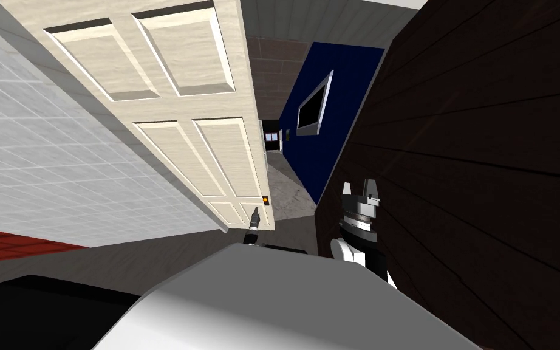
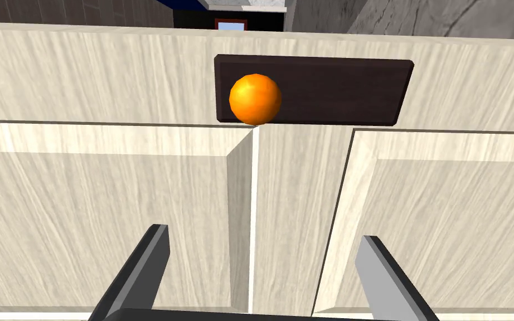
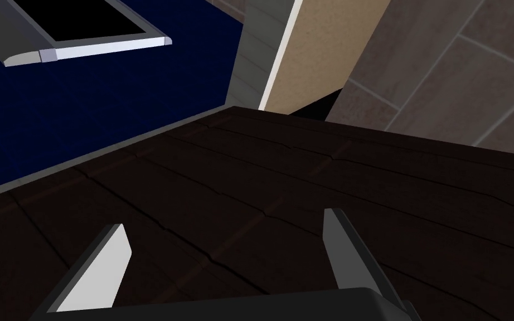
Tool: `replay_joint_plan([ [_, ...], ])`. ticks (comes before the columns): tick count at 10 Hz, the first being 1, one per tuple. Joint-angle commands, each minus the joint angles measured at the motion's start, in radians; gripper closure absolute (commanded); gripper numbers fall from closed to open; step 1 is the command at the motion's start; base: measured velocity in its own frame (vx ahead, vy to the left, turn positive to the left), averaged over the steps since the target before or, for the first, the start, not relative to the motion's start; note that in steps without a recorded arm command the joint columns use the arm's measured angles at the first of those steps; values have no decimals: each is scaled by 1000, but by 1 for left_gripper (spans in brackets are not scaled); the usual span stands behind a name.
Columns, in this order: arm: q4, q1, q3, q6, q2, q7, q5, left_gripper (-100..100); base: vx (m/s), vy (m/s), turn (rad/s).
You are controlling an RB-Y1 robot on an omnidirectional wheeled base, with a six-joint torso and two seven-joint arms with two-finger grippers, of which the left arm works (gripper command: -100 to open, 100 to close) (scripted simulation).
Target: Pull the door open
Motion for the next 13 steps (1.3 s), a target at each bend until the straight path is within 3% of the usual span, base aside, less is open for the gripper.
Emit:
replay_joint_plan([
  [1, 15, -11, 7, 14, 31, 1, 1, -100, -18, -9, 147],
  [3, 35, -38, 28, 20, 60, 11, 13, -100, 11, -8, -77],
  [8, 27, -47, 39, 10, 12, 15, 22, -100, 168, 11, -154],
  [10, 27, -47, 39, 8, 9, 14, 22, -100, 142, -3, -39],
  [11, 27, -47, 39, 8, 9, 14, 22, 100, -15, -2, -5],
  [13, 27, -47, 39, 8, 9, 14, 22, 100, -22, 3, -9],
])
